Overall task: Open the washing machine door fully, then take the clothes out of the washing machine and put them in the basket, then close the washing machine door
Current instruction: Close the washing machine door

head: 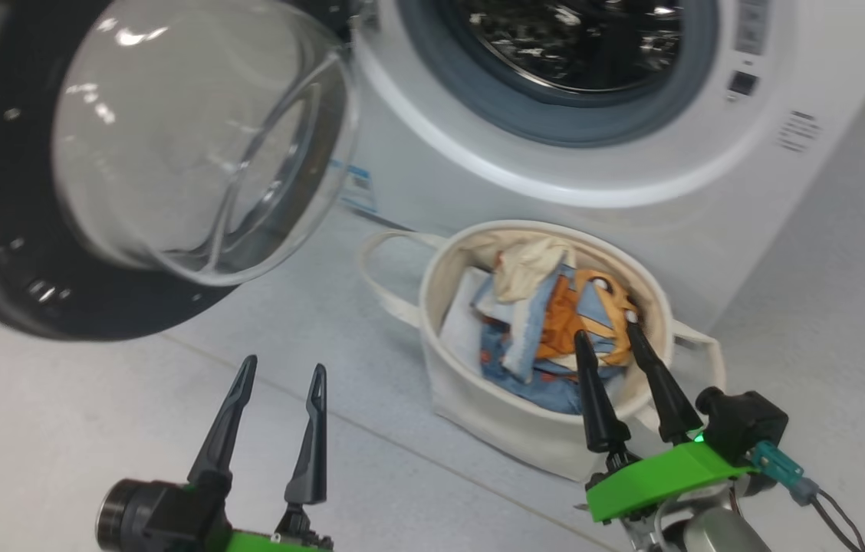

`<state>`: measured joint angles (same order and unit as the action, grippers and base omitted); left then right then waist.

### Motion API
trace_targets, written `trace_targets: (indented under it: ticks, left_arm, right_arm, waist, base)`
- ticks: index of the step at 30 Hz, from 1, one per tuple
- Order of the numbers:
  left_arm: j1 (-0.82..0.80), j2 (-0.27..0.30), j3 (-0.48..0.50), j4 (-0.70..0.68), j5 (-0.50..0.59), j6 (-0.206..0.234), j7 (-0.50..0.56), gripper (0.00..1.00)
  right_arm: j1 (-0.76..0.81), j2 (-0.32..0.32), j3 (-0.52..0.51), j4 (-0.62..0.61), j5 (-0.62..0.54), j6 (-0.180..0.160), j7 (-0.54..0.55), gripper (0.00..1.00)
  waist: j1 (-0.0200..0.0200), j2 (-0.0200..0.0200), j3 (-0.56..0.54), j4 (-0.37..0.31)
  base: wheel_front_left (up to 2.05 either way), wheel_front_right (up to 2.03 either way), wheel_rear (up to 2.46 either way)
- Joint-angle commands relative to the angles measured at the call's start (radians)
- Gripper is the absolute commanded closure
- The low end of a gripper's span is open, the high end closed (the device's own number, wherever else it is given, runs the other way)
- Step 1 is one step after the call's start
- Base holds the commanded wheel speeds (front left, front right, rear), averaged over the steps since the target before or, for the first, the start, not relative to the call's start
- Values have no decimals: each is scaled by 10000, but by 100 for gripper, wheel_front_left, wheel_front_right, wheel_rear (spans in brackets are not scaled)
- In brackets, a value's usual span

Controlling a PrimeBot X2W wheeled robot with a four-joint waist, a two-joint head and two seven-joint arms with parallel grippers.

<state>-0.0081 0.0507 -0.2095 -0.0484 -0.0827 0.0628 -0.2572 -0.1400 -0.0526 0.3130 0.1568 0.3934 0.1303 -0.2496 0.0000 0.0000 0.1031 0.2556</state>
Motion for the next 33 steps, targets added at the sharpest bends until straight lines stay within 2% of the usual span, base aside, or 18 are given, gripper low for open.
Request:
trace_targets:
  ticks: [1,9,16,33]
  left_arm:
    - [-136,-5,283,-373,-104,86,-46,0]
    - [-22,-5,267,-379,-165,157,-46,0]
    - [32,-5,266,-358,-203,202,-46,0]
    - [60,-5,405,-363,-223,279,-46,0]
  right_arm:
    - [-337,24,278,-383,-89,4,-122,0]
    - [-251,24,590,-441,-87,4,-122,0]
    - [-205,24,810,-490,-53,4,-122,0]
    - [-244,24,848,-416,23,4,-122,0]
  waist:
    - [0,0,-5,644]
    - [0,0,-110,1871]
    - [0,0,-127,2512]
    - [0,0,-221,2467]
  base:
    - [0,0,0]
    - [0,0,0]
    - [0,0,0]
    - [0,0,0]
